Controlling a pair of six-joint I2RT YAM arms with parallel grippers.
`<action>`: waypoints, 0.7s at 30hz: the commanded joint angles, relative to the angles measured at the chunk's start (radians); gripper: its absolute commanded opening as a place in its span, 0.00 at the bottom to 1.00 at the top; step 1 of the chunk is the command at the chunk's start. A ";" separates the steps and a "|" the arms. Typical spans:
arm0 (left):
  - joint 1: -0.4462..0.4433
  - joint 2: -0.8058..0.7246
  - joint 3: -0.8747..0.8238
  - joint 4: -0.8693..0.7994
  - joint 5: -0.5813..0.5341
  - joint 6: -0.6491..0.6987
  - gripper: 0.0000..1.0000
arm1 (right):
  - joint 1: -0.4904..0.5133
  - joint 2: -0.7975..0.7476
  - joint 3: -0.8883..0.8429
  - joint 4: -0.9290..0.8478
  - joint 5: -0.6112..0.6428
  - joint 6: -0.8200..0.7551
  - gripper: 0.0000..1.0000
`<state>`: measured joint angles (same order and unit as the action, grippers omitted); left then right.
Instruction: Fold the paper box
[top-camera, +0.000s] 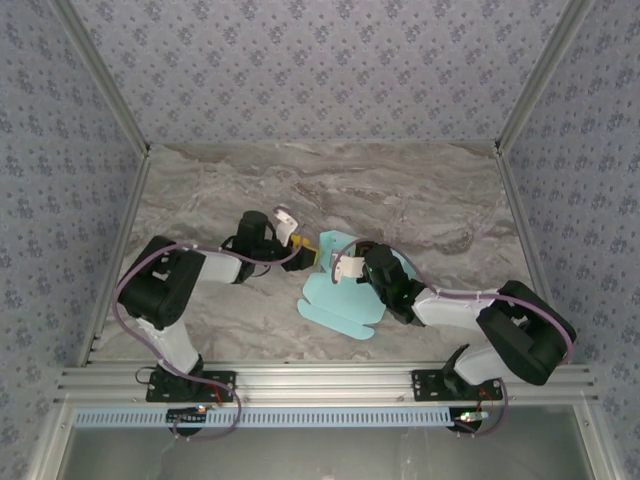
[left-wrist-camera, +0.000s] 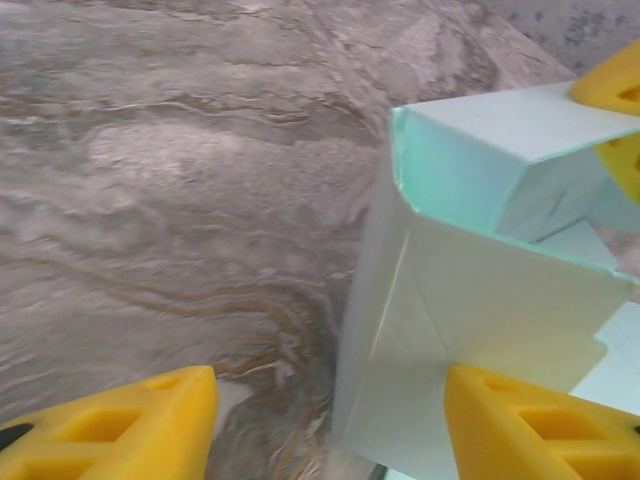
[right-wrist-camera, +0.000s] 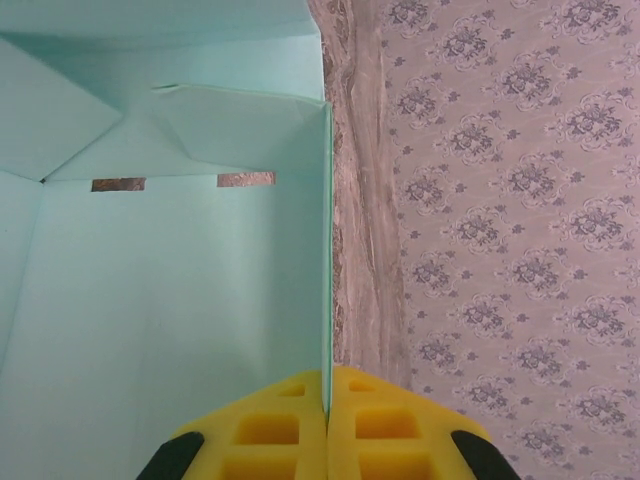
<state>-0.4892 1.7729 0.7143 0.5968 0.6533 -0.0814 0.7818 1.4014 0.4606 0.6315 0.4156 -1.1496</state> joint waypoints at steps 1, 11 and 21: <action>-0.023 0.024 0.046 -0.020 0.074 0.031 0.62 | 0.010 -0.017 0.001 -0.024 0.018 -0.007 0.00; -0.063 0.063 0.086 -0.012 0.080 0.030 0.60 | 0.014 -0.018 0.007 -0.049 0.021 0.000 0.00; -0.089 0.069 0.092 -0.002 0.030 0.039 0.62 | 0.014 -0.024 0.010 -0.056 0.011 0.010 0.00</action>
<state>-0.5636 1.8217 0.7761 0.5793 0.6903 -0.0673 0.7845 1.3945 0.4606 0.6167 0.4320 -1.1492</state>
